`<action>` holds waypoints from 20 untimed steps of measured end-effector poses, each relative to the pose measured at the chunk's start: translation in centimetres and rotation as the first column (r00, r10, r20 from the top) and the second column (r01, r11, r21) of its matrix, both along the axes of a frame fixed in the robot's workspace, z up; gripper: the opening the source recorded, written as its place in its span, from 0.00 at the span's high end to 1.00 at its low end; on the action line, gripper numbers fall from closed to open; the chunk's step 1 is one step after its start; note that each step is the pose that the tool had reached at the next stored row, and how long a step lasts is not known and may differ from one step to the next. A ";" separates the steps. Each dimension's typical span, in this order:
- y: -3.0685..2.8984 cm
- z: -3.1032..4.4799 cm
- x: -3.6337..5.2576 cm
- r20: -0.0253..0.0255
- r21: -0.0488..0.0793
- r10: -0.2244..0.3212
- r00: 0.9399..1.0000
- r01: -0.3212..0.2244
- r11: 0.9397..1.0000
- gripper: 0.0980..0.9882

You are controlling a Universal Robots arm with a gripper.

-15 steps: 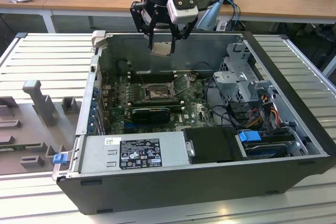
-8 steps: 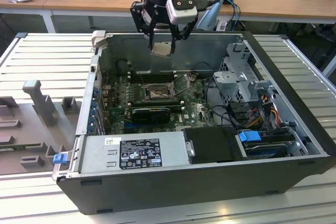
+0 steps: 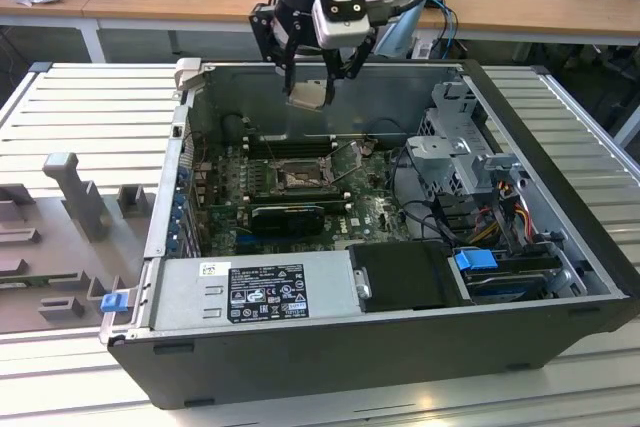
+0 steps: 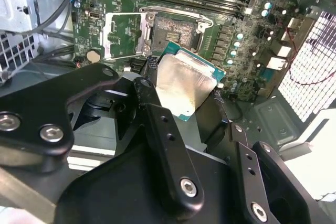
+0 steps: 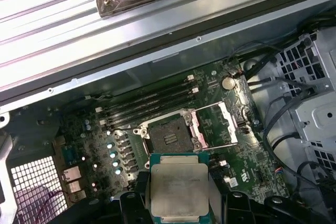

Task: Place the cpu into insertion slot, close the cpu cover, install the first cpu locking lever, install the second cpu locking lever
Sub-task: 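Place the cpu into insertion slot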

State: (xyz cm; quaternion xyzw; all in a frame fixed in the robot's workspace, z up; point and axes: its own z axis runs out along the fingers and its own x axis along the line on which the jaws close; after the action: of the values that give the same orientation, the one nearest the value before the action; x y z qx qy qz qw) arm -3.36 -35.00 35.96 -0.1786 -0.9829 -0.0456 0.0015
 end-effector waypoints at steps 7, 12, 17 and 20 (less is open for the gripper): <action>-0.01 -0.89 0.00 0.000 0.000 -0.031 1.000 0.031 1.000 0.51; -0.02 -1.09 -0.01 0.000 0.000 -0.067 0.998 0.067 0.998 0.51; -0.01 -1.19 -0.01 0.000 0.000 -0.096 0.995 0.096 0.995 0.51; -0.01 -1.24 -0.01 0.000 0.000 -0.116 0.993 0.116 0.993 0.51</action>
State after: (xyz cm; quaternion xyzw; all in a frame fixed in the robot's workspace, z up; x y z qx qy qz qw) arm -3.37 -35.01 34.73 -0.2357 -0.9708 -0.0455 -0.0011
